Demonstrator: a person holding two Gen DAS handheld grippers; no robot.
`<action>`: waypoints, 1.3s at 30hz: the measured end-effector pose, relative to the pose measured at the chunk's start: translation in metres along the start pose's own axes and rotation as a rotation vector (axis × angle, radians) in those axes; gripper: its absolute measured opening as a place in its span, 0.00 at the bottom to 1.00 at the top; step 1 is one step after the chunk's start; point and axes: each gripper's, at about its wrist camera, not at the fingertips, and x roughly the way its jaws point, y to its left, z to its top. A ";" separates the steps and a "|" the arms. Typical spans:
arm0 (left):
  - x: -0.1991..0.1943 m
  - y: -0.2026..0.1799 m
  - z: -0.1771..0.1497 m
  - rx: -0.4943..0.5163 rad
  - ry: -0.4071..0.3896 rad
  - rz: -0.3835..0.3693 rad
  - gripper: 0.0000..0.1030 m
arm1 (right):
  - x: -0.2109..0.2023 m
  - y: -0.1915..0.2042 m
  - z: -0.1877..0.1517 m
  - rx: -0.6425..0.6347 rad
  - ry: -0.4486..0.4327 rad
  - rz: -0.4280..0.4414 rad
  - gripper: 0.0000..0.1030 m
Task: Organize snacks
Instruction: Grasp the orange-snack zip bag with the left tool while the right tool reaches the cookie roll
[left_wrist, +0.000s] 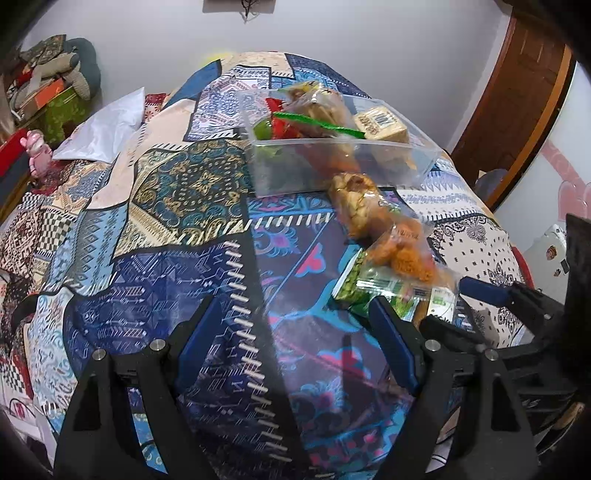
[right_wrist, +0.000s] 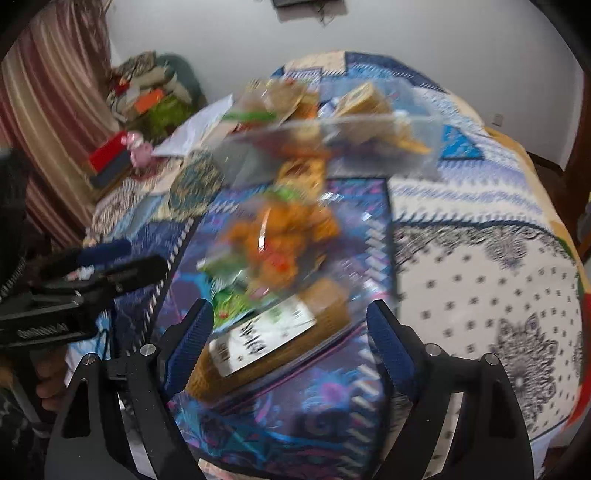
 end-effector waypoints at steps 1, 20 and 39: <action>-0.001 0.000 0.000 -0.004 0.001 0.000 0.80 | 0.003 0.002 -0.001 -0.009 0.006 -0.017 0.81; 0.043 -0.076 0.036 0.162 0.019 -0.070 0.80 | -0.020 -0.076 -0.031 0.069 0.041 -0.095 0.83; 0.025 -0.029 0.030 0.059 -0.060 -0.063 0.51 | -0.016 -0.031 -0.009 0.115 0.014 0.050 0.84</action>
